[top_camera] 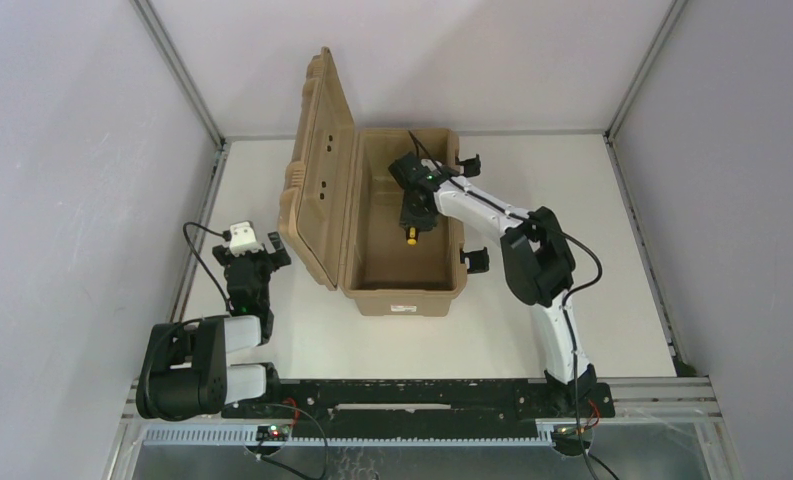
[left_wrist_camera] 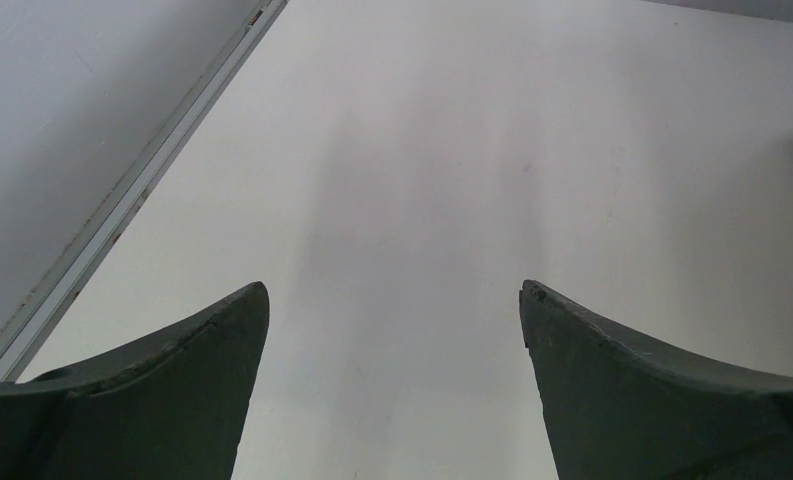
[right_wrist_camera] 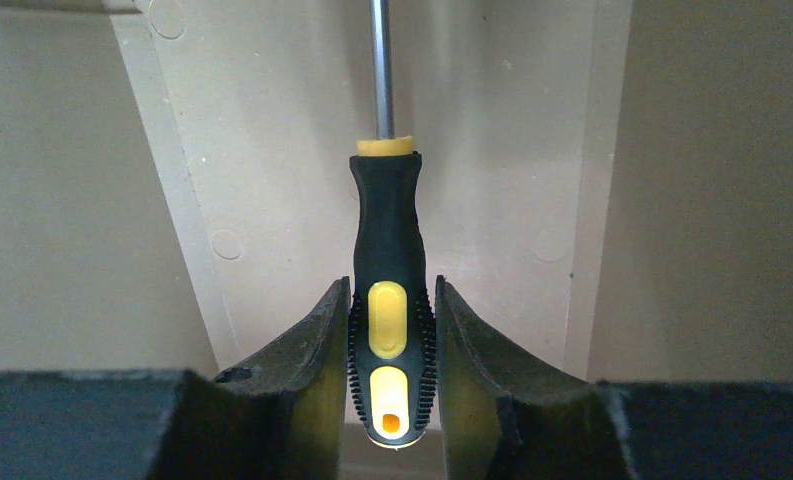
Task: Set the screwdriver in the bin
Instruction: Place the screwdriver in the bin, then reset both arms
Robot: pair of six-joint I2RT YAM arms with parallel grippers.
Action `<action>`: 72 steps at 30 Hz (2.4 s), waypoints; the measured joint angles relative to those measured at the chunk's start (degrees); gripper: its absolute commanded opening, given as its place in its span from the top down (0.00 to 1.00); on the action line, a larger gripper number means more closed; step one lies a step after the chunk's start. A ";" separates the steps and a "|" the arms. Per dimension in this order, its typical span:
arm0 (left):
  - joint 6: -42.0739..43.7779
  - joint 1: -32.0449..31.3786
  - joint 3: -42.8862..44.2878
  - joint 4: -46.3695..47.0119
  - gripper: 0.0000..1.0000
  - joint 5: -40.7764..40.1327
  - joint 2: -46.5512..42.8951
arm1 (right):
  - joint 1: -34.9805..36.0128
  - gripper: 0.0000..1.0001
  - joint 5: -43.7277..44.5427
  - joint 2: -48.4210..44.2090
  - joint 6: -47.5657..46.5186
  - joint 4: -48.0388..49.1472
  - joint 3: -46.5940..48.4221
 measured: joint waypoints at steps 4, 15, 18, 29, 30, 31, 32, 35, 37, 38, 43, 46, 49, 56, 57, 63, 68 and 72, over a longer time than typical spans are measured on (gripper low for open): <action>0.00 0.00 0.00 0.00 0.00 0.00 0.00 | 0.13 0.70 -0.11 1.03 -0.02 1.16 -0.28; 0.00 0.00 0.00 0.00 0.00 0.00 0.00 | 0.28 0.52 -1.09 3.69 -0.11 3.52 -2.45; 0.00 0.00 0.00 0.00 0.00 0.00 0.00 | 0.26 0.48 -1.46 3.91 -0.24 3.85 -2.84; 0.00 0.00 0.00 0.00 0.00 -0.02 0.00 | 0.20 0.33 -2.40 1.73 -0.96 5.42 -4.87; 0.00 0.00 0.00 -0.02 0.00 0.00 0.00 | 0.20 0.31 -2.43 1.16 -1.14 5.44 -4.87; 0.00 0.00 0.00 0.00 0.00 0.00 0.00 | 0.17 0.30 -2.45 0.48 -1.40 5.49 -4.87; 0.00 0.00 0.00 0.00 0.00 0.00 0.00 | 0.17 0.28 -2.47 -0.22 -1.60 5.49 -4.87; 0.00 0.00 0.00 0.00 0.00 0.00 0.00 | 0.09 0.23 -2.62 -3.15 -2.56 5.55 -4.87; 0.00 0.00 0.00 0.00 0.00 0.00 0.00 | -0.24 0.21 -2.86 -5.44 -3.32 5.66 -4.87; 0.00 0.00 0.00 0.00 0.00 0.00 0.00 | -0.31 0.20 -2.95 -6.69 -3.78 5.70 -4.87; 0.00 0.00 0.00 0.00 0.00 0.00 0.00 | -1.31 0.15 -4.17 -12.37 -6.56 6.10 -4.76; 0.00 0.00 0.00 0.00 0.00 0.00 0.00 | -2.01 0.12 -5.03 -14.47 -8.20 6.03 -4.07; 0.00 0.00 0.00 0.00 0.00 0.00 0.00 | -3.02 0.09 -6.14 -16.28 -10.25 5.90 -2.73; 0.00 0.00 0.00 0.00 0.00 0.00 0.00 | -7.74 0.06 -9.18 -22.77 -14.49 6.08 -2.12; 0.00 0.00 0.00 0.00 0.00 0.00 0.00 | -8.68 0.06 -9.68 -24.02 -15.19 6.29 -2.29; 0.00 0.00 0.00 0.00 0.00 0.00 0.00 | -15.34 0.05 -12.87 -34.64 -18.99 10.93 -9.16; 0.00 0.00 0.00 0.00 0.00 0.00 0.00 | -21.27 0.04 -14.08 -43.34 -21.35 16.46 -20.76; 0.00 0.00 0.00 0.00 0.00 0.00 0.00 | -24.70 0.04 -14.16 -47.19 -23.28 18.78 -28.55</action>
